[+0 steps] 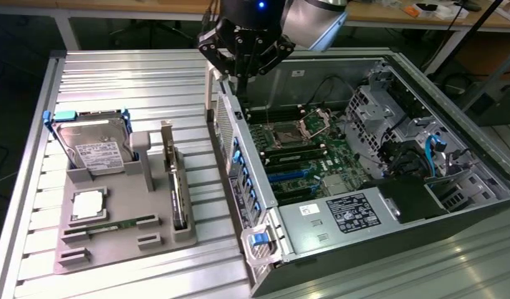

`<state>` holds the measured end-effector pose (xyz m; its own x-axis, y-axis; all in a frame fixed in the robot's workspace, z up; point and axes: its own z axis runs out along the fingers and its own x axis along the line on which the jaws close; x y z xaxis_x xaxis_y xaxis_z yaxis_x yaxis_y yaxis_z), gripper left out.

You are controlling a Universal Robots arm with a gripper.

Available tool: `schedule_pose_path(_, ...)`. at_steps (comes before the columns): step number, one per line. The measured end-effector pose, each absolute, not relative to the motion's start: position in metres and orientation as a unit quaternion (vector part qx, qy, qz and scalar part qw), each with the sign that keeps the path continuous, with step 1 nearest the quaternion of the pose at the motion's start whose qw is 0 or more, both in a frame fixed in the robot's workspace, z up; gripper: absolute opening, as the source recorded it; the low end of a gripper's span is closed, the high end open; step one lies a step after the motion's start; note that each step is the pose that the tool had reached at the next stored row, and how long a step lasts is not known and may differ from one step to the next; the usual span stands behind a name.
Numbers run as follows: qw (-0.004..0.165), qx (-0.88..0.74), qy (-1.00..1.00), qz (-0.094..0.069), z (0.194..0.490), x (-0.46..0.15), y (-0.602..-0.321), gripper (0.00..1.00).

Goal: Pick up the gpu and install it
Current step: 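Reach for the gpu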

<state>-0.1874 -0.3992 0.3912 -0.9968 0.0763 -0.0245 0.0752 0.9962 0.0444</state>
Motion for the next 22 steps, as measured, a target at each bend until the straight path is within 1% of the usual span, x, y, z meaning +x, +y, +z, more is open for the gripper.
schedule_pose_path(10,0.013,0.038,0.999,0.022,0.39,-0.227,-0.405,0.11)
schedule_pose_path(22,0.013,0.038,0.999,0.022,0.388,-0.258,-0.412,0.11)
